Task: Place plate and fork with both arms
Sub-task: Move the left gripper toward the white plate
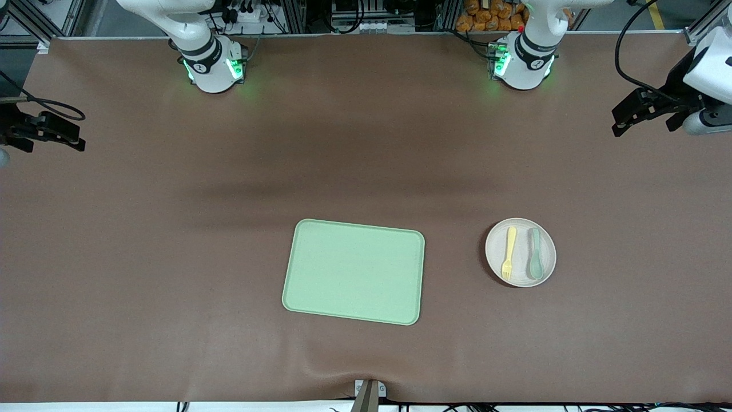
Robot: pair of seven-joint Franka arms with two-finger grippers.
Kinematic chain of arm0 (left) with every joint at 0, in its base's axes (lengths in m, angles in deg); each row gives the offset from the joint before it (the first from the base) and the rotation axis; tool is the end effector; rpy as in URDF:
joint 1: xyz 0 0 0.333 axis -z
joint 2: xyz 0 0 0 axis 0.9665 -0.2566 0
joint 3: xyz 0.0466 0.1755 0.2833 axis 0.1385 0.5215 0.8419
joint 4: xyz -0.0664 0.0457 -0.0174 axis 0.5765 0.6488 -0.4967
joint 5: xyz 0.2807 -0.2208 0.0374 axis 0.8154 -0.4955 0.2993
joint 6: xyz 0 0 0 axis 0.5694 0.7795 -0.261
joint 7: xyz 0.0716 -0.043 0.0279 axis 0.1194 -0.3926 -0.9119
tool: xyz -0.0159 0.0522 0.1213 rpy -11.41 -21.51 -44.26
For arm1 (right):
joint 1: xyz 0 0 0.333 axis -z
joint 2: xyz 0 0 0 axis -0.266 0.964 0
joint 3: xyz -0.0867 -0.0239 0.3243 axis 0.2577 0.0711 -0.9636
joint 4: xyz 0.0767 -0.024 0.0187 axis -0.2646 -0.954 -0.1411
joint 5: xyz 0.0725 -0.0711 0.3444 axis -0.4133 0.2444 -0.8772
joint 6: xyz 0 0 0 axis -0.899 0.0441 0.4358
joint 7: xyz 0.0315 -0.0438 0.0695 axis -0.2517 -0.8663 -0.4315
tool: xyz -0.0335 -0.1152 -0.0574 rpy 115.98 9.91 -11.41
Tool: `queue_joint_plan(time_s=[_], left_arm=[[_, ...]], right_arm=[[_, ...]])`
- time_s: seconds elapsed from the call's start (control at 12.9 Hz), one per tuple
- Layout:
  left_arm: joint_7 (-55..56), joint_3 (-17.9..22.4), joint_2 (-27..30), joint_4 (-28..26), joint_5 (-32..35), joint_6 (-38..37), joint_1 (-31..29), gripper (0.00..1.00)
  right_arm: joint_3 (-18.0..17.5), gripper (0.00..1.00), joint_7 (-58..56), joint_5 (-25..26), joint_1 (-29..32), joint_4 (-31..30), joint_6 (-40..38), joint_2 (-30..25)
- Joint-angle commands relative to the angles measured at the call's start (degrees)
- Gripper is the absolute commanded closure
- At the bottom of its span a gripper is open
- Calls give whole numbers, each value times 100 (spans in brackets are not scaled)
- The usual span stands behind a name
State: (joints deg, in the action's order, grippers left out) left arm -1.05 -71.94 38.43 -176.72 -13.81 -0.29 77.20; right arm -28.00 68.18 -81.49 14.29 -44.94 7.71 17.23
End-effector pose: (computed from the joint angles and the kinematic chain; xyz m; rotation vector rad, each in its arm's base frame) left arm 0.4813 -0.0576 0.6457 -3.1052 -0.1322 -0.0511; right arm 0.5122 -0.0259 0.6235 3.1275 0.0304 -0.1525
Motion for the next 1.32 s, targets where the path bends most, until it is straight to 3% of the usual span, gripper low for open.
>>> queue_joint_plan(time_s=[0.0,0.54,0.7,0.93,1.24], left_arm=[[-12,28,-94,204,-107,-161,56,0],[6,37,-550,-67,-107,65,-5,0],[6,37,-735,-662,-98,959,-58,0],[15,46,-1015,-1875,-98,2891,-84,0],[68,37,-1991,-2264,-98,4283,-260,0]], right_arm=[[-36,0,-65,17,35,-120,35,-129],[-36,0,-74,26,35,-120,35,-129],[-36,0,-65,17,35,-120,35,-129],[-36,0,-74,26,35,-120,35,-129],[-36,0,-65,26,35,-120,44,-129]])
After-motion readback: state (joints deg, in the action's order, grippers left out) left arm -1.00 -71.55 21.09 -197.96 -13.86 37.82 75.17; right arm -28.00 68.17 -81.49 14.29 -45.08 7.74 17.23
